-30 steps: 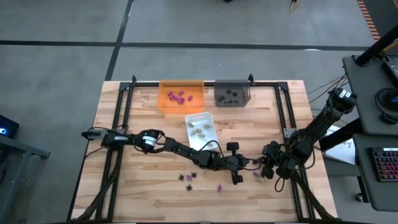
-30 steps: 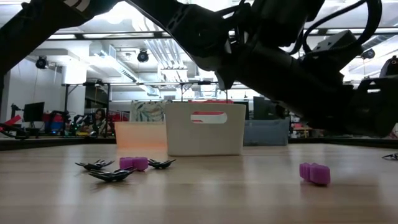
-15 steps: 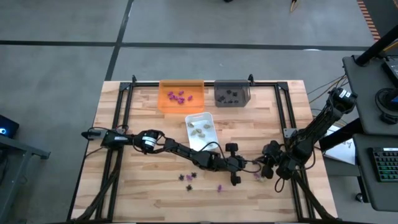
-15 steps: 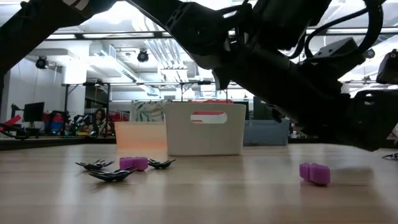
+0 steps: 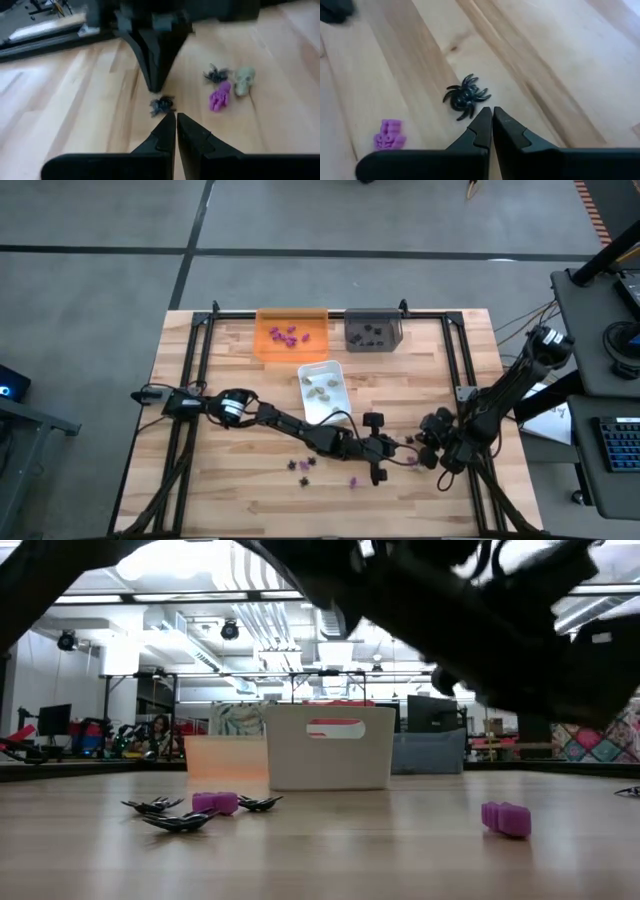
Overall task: Sort Halloween decoration
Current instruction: Put the black spider toy into the black bin
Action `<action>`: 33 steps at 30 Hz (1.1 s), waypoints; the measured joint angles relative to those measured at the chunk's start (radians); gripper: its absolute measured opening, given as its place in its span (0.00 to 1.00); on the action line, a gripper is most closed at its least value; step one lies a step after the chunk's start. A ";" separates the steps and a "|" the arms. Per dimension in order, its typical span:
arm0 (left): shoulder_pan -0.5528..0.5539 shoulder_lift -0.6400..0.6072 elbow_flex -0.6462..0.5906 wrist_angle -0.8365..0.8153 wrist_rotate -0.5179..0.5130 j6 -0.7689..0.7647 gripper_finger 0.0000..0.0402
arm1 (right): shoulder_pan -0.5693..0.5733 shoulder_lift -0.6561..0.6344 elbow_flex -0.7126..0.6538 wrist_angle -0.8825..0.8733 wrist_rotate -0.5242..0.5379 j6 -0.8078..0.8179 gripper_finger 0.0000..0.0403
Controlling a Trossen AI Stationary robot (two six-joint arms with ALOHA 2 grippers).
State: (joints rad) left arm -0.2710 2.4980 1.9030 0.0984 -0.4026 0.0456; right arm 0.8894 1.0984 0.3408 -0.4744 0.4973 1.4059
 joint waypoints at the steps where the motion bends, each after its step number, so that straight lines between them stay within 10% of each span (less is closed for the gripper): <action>1: -0.001 -0.010 0.000 -0.009 -0.003 0.000 0.00 | 0.000 0.020 0.000 0.017 0.003 0.000 0.02; 26: -0.039 -0.110 -0.011 -0.518 0.002 0.093 0.00 | -0.006 0.128 0.114 0.303 0.122 -0.203 0.02; 33: -0.056 -0.121 -0.008 -0.528 0.182 0.145 0.00 | -0.024 0.210 0.113 0.448 0.133 -0.273 0.02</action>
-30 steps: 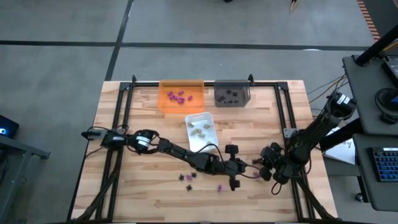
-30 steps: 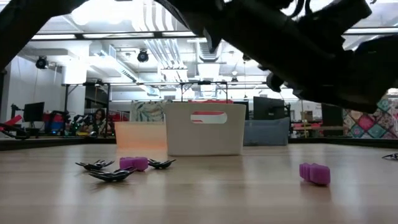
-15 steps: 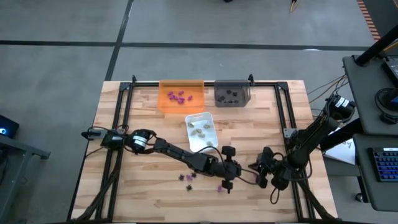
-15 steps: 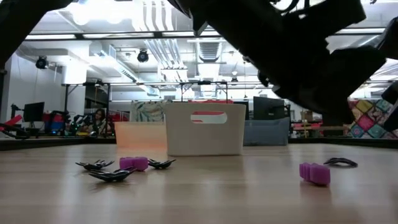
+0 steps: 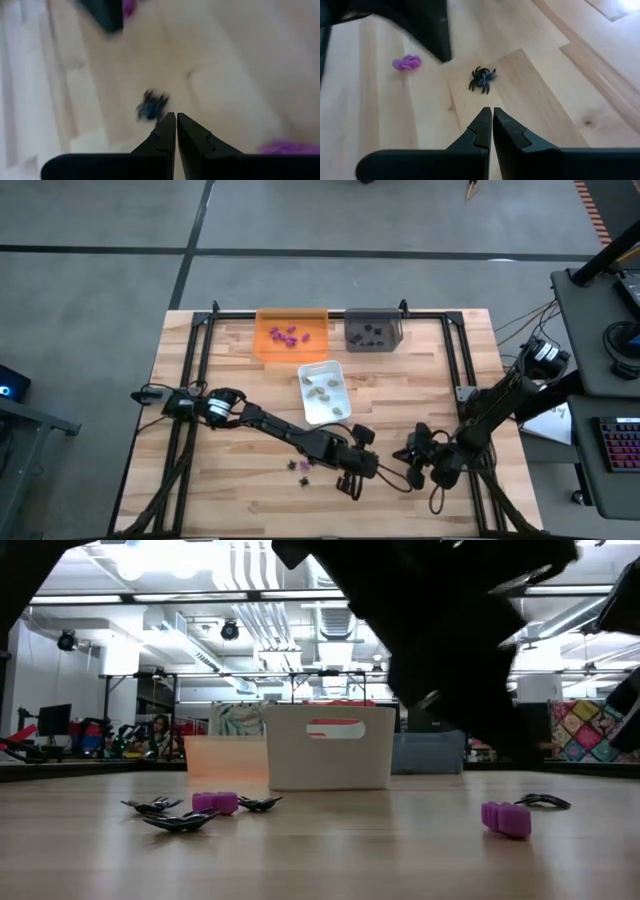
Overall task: Sort Halloween decoration
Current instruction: Put the black spider toy into the black bin
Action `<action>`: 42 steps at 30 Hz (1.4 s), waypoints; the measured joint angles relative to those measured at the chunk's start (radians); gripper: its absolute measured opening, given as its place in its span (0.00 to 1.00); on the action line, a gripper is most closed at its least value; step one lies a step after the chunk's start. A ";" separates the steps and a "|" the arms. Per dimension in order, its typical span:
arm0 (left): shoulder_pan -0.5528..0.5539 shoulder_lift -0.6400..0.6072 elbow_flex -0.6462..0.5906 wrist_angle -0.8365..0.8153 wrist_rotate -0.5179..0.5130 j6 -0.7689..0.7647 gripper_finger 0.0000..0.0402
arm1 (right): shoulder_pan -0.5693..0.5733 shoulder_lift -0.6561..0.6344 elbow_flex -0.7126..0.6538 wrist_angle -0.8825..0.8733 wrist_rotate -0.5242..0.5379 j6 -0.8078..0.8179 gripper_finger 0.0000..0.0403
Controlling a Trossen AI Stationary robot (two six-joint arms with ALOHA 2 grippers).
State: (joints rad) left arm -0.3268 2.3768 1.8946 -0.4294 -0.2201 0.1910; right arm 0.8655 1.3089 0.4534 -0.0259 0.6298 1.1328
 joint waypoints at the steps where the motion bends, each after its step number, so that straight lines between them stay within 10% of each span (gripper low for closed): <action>1: -0.002 0.001 0.000 0.021 0.003 0.001 0.00 | -0.006 0.020 0.000 0.022 0.000 0.000 0.02; 42: -0.003 0.053 -0.077 0.170 -0.134 -0.096 0.00 | -0.112 0.339 0.032 0.358 0.077 -0.104 0.02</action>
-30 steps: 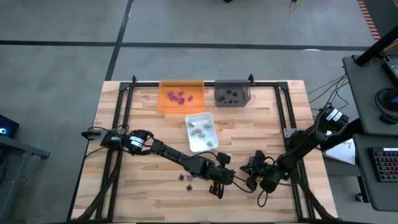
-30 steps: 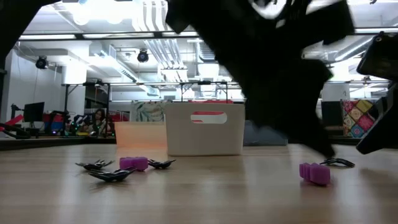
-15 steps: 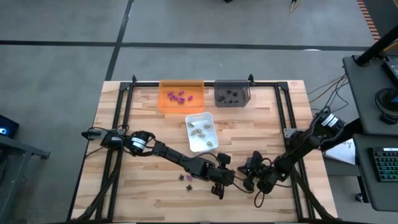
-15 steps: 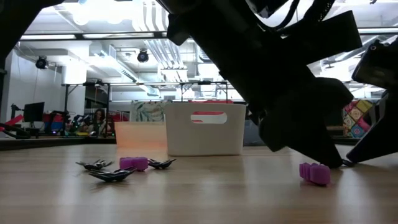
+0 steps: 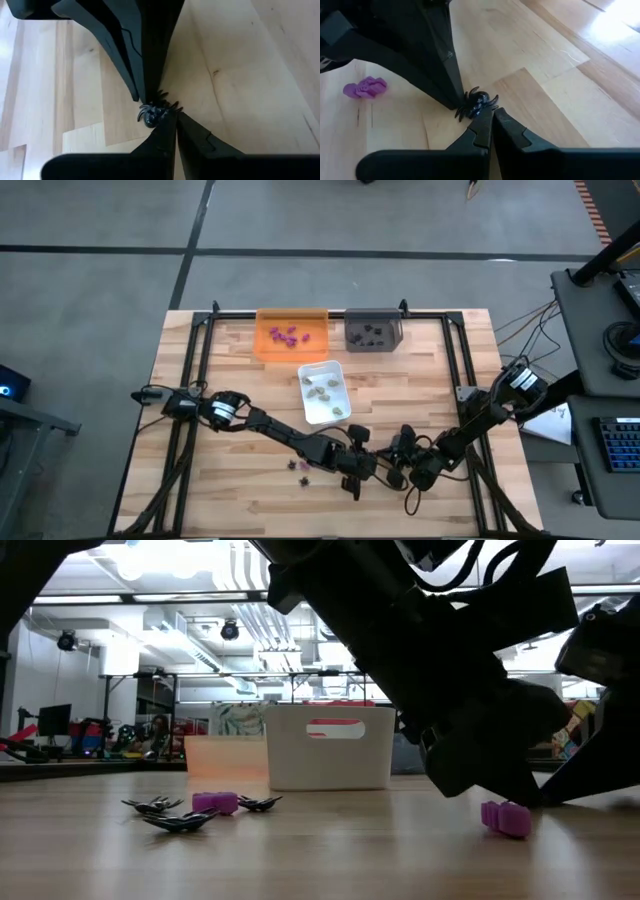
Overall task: Sort Halloween decoration
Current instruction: Put the black spider toy into the black bin
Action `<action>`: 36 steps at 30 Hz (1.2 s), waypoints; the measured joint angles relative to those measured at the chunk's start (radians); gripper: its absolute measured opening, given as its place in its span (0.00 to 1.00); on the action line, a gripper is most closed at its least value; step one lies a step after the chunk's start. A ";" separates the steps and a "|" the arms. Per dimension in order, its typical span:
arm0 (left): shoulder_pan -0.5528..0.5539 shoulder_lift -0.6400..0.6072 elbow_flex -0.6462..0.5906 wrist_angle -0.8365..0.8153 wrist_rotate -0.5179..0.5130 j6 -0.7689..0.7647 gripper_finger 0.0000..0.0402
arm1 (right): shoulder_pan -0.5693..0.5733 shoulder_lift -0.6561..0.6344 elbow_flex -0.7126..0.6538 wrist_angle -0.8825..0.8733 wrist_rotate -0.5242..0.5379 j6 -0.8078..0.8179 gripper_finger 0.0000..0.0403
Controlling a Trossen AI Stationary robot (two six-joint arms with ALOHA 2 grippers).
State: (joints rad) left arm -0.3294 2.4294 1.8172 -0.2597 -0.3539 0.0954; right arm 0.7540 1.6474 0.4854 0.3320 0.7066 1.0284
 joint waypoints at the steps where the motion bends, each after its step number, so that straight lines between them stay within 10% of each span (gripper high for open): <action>1: 0.000 0.000 0.000 0.003 -0.008 0.000 0.00 | 0.000 0.000 0.001 -0.001 0.001 -0.006 0.02; 22: 0.003 -0.039 0.072 -0.191 -0.143 0.006 0.00 | 0.007 -0.312 0.009 -0.271 0.028 -0.064 0.02; 36: 0.000 -0.055 0.072 -0.235 -0.171 0.029 0.00 | 0.007 -0.484 0.129 -0.932 -0.491 0.449 0.02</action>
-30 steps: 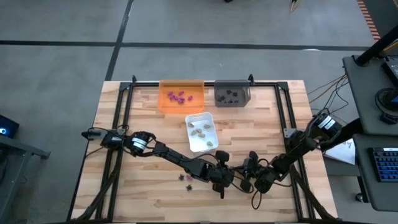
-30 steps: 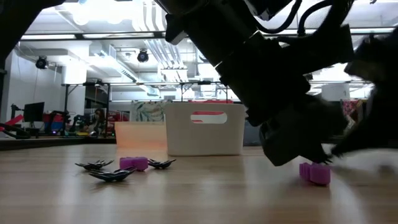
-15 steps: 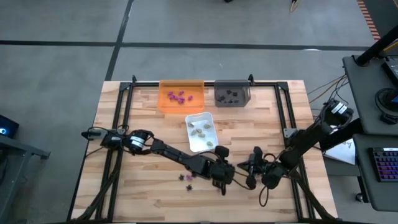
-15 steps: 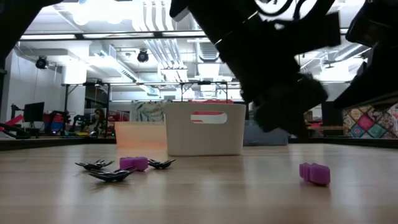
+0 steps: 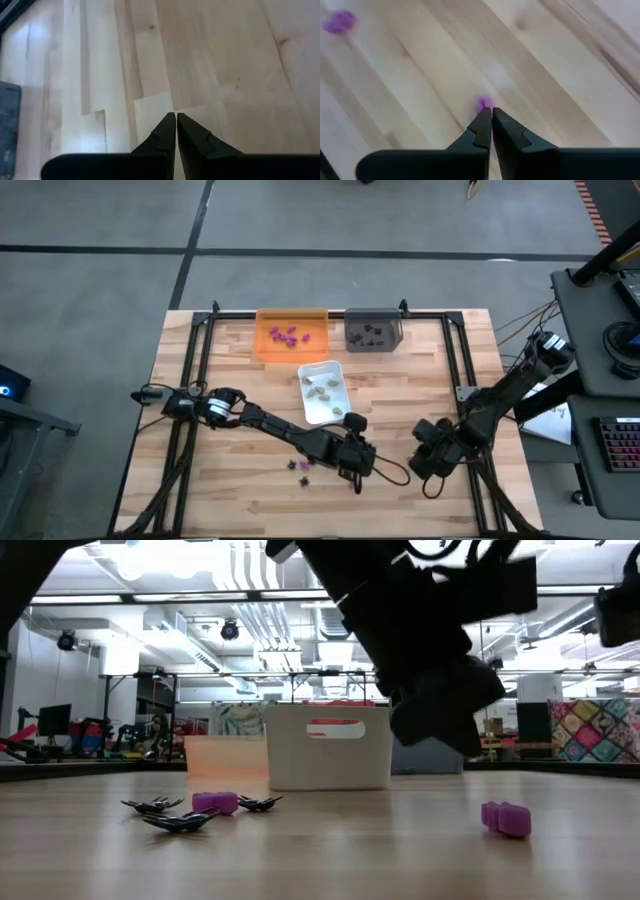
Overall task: Sort Halloween decoration
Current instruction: Put the black spider toy into the black bin
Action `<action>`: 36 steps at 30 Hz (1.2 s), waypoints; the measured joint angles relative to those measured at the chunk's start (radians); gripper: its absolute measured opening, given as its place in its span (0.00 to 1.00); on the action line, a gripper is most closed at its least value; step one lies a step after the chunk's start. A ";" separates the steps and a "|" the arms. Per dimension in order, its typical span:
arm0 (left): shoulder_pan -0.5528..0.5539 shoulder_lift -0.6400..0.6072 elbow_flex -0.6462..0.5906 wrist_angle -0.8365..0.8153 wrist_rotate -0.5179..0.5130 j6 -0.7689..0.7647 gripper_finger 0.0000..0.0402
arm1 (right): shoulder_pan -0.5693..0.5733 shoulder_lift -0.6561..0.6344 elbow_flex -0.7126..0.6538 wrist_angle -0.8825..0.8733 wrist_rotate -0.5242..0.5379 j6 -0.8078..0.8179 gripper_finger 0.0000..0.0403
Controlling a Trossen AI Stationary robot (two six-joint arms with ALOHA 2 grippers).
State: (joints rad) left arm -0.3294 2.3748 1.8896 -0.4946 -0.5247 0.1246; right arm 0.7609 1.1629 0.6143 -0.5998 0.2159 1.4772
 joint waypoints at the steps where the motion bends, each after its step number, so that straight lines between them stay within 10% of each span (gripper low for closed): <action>1: 0.000 -0.004 0.000 0.001 0.000 0.009 0.00 | 0.000 0.003 0.025 -0.055 -0.029 0.023 0.02; 14: -0.001 -0.053 0.000 0.033 0.014 0.057 0.00 | 0.000 0.094 0.108 -0.391 -0.425 0.160 0.02; 36: -0.001 -0.147 0.000 0.030 0.009 0.083 0.00 | 0.000 0.285 0.090 -0.394 -0.452 0.027 0.02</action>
State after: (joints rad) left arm -0.3305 2.2277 1.8893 -0.4645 -0.5153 0.2075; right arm 0.7612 1.4476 0.7048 -0.9938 -0.2365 1.5040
